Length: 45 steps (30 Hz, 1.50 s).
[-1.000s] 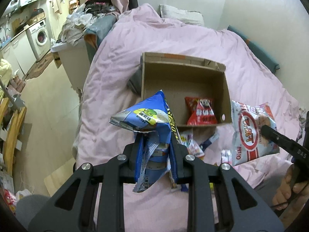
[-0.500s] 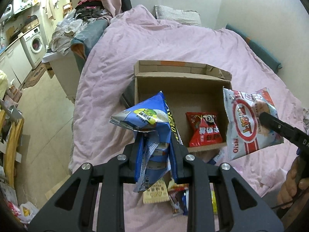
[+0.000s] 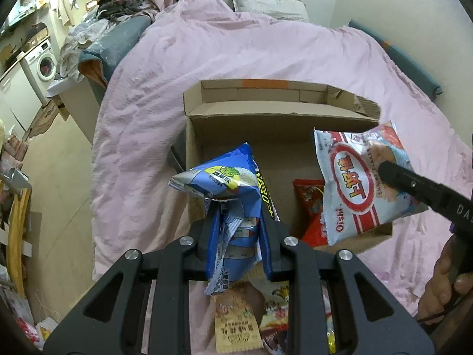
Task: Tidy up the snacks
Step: 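Carry both packets over the box and open both tools to drop them inside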
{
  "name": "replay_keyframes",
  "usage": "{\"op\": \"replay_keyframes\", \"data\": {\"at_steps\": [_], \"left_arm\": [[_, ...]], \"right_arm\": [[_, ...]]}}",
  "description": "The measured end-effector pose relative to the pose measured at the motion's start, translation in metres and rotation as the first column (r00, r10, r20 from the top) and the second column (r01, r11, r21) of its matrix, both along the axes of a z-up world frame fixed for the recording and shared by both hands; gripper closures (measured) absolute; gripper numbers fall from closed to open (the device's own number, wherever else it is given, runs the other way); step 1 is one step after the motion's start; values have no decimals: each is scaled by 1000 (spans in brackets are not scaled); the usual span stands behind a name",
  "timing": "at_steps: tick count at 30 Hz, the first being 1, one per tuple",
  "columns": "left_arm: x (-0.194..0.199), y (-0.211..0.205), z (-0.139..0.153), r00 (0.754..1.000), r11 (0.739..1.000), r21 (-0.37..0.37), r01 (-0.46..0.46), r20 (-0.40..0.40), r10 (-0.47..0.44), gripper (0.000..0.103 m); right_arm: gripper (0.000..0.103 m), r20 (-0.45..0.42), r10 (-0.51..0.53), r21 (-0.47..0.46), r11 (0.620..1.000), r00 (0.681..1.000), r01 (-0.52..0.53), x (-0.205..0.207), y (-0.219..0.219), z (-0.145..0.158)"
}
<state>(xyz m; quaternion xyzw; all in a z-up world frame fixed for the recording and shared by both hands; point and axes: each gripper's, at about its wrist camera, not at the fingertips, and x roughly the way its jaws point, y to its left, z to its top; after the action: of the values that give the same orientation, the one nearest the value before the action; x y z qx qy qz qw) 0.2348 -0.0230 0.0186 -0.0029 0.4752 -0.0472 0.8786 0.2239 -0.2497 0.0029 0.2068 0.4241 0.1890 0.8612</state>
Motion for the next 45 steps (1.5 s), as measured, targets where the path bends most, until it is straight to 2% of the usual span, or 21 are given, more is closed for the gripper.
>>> {"op": "replay_keyframes", "data": {"at_steps": [7,13,22,33,35,45], "left_arm": [[16,-4,-25,1000,1000,-10,15,-26,-15,82],[23,-11,-39,999,999,29,44,-20,-44,82],[26,-24,-51,997,996,52,72,-13,-71,82],[27,-20,-58,998,998,34,61,-22,-60,82],[27,-21,-59,998,997,37,66,-21,-65,82],[27,-18,-56,998,998,36,57,-21,-57,80]], "right_arm": [[73,-21,-1,-7,1000,1000,1,17,2,-21],[73,-52,-3,-15,1000,999,2,23,3,-40],[73,-94,-14,-17,1000,996,12,29,1,-59],[73,-88,-10,-26,1000,996,8,28,3,-57],[70,-79,-9,-28,1000,997,7,28,3,-55],[69,-53,-6,-71,997,999,2,27,7,-51]]}}
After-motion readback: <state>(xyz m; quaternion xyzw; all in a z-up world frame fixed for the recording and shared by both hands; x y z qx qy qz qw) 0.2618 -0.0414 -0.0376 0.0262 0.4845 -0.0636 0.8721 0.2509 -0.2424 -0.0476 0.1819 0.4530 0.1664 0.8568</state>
